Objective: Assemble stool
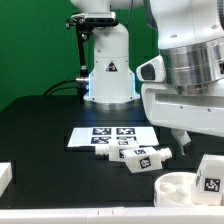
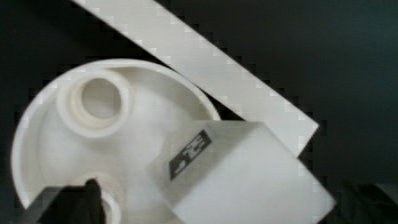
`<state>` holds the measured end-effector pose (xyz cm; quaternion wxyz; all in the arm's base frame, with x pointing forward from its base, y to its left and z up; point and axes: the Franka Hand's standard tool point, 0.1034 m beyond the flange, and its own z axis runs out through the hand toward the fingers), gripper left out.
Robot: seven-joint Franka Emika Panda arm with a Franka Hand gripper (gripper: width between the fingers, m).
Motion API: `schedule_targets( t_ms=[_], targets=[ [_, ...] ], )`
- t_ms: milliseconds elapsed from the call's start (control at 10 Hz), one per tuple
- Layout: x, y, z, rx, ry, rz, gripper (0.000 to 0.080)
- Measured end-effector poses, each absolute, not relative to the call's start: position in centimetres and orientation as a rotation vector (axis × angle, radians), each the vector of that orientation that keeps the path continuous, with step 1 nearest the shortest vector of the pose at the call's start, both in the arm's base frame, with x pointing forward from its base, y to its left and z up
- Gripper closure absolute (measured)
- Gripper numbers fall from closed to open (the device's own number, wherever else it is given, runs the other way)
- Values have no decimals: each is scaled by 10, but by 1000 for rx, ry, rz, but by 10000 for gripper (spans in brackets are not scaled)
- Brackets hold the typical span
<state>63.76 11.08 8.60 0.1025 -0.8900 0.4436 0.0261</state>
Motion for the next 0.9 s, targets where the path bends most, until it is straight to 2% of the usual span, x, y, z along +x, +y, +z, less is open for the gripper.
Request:
schedule_targets(
  t_ms=[100, 400, 700, 900],
  targets=[
    [637, 111, 86, -2673, 1211, 66, 151],
    [633, 121, 85, -2995, 395, -10, 151],
    [633, 119, 84, -3031, 125, -25, 151],
    [633, 117, 84, -3050, -382, -45, 151]
  ],
)
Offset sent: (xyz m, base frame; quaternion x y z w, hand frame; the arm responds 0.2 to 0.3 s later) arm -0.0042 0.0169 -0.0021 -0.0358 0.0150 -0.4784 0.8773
